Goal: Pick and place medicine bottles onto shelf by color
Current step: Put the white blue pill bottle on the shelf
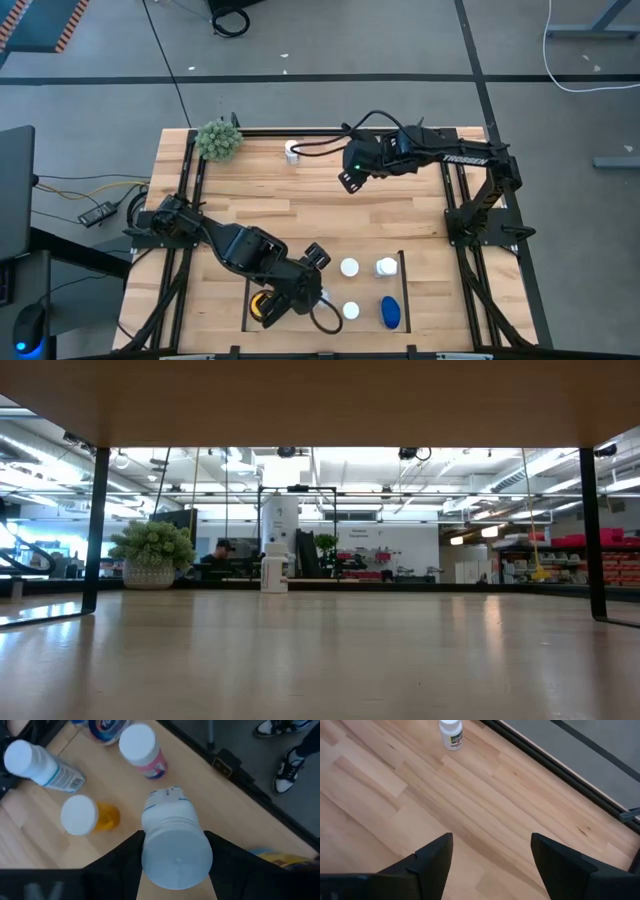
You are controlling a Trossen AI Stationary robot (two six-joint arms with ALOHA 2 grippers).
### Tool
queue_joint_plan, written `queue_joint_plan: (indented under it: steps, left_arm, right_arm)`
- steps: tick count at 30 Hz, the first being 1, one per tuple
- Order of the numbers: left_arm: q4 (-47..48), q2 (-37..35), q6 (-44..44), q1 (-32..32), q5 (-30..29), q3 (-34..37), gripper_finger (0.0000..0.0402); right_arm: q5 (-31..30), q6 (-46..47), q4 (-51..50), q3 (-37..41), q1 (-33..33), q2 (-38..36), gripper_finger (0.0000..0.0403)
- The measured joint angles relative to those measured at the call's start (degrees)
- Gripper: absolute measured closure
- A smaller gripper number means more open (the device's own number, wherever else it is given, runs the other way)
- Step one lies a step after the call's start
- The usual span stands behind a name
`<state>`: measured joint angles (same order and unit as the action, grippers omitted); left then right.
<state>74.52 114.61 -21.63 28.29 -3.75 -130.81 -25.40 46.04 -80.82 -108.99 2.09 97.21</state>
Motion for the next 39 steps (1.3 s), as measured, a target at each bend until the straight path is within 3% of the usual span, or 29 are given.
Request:
queue_joint_plan:
  steps: [10,39]
  left_arm:
    - [2.3,2.9,-0.1,0.2,3.9,-0.1,0.0212]
    - [1.4,3.4,-0.5,-0.2,3.3,-0.1,0.0180]
  right_arm:
    - [-0.5,1.3,0.3,0.0,-0.1,0.0,0.0128]
    - [-1.2,0.8,1.8,0.0,-0.1,0.0,0.0128]
